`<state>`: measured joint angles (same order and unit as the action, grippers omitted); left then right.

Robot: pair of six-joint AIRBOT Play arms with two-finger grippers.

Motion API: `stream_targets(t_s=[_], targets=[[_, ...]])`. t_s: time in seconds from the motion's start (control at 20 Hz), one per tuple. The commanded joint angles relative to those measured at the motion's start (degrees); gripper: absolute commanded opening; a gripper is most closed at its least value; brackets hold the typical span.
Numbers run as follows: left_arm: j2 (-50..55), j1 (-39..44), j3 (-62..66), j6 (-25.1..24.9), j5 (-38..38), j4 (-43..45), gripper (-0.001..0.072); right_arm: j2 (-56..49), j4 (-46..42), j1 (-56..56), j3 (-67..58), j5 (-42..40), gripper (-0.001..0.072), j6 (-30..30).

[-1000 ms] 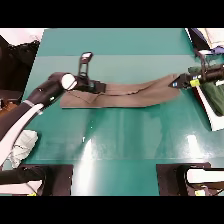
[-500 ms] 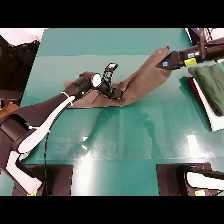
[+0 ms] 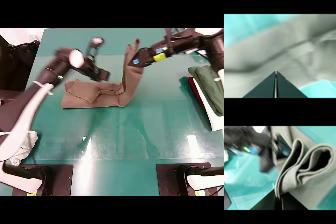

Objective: Fold the shirts.

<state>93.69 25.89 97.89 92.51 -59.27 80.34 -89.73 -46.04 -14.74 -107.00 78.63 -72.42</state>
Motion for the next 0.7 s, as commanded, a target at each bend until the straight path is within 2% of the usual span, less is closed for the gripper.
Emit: stream_targets(t_s=[0.0, 0.15, 0.35, 0.65], targets=[[-10.01, -7.08, 0.57, -0.24, -6.60, 8.02, 0.0035, -5.97, 0.02, -6.58, -7.15, -4.68, 0.0011, -1.77], [-19.39, -12.90, 0.57, -2.99, -9.81, 11.85, 0.0035, -11.23, 0.07, -11.82, -11.21, -13.07, 0.0011, -2.78], [-28.30, -17.64, 0.57, -4.55, -13.16, 15.23, 0.0035, -14.97, 0.02, -17.14, -7.89, -24.41, 0.0011, -2.71], [-31.85, -18.14, 0.48, -5.09, -17.57, 16.76, 0.0035, -21.68, 1.03, -23.12, -8.00, -35.71, 0.0015, -0.90]])
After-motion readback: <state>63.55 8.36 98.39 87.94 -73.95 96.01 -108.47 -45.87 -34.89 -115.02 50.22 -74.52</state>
